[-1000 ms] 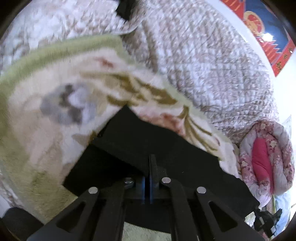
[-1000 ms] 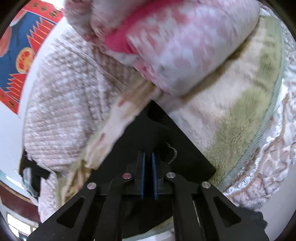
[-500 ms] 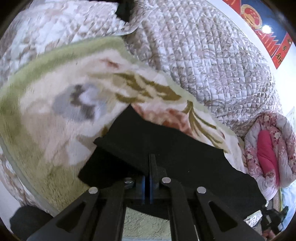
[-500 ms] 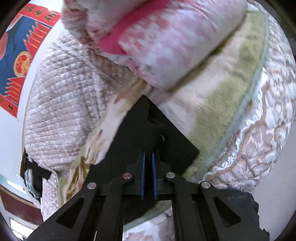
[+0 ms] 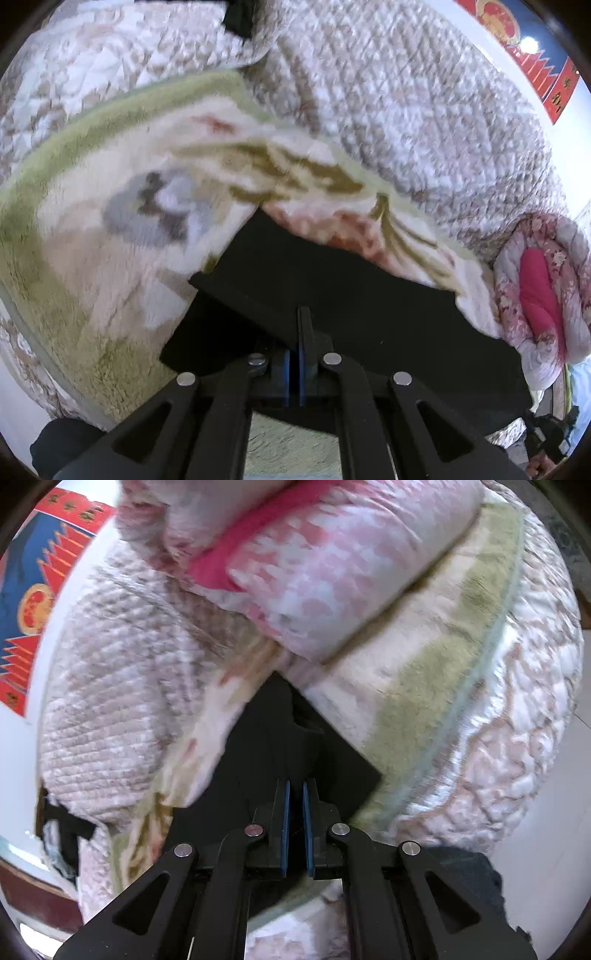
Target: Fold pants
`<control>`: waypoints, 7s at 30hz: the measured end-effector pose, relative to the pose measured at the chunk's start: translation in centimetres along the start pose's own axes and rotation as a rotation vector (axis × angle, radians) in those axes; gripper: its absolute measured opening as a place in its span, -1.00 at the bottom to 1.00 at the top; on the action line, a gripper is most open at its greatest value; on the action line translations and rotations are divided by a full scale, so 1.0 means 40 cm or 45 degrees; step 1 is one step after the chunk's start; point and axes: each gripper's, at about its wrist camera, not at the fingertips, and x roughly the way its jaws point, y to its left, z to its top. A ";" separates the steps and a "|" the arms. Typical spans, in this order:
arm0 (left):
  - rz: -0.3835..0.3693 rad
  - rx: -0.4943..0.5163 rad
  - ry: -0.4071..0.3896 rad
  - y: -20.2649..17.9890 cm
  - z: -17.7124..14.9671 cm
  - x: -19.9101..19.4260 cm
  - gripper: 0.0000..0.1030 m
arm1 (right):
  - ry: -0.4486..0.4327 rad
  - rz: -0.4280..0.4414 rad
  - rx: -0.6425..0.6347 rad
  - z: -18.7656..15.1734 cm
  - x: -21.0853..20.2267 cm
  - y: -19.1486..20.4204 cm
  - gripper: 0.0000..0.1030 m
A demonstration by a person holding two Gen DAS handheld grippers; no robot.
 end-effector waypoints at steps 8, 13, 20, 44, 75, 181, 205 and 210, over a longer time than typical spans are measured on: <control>0.119 -0.053 -0.057 0.060 -0.018 -0.044 -0.82 | -0.171 -0.163 -0.152 0.001 -0.054 0.021 -0.56; 0.173 -0.017 -0.227 0.040 0.015 -0.108 -0.81 | -0.118 -0.075 -0.482 -0.047 -0.009 0.144 -0.55; 0.045 0.158 -0.088 -0.030 -0.028 -0.030 -0.78 | 0.093 -0.158 -0.671 -0.105 0.124 0.156 -0.55; 0.037 0.299 0.072 -0.118 -0.041 0.130 -0.78 | -0.085 -0.188 -0.657 0.161 0.281 0.214 -0.40; 0.058 0.555 0.055 -0.224 -0.195 0.060 -0.49 | 0.199 0.082 -1.417 -0.447 0.231 0.430 -0.10; -0.343 0.477 0.132 -0.273 -0.153 0.082 -0.76 | 0.466 0.420 -0.861 -0.182 0.411 0.453 -0.24; -0.322 0.496 0.151 -0.275 -0.173 0.071 -0.76 | 0.428 0.403 -0.713 -0.177 0.334 0.350 -0.95; -0.324 0.534 0.163 -0.284 -0.186 0.069 -0.76 | 0.414 0.428 -0.650 -0.160 0.324 0.339 -0.75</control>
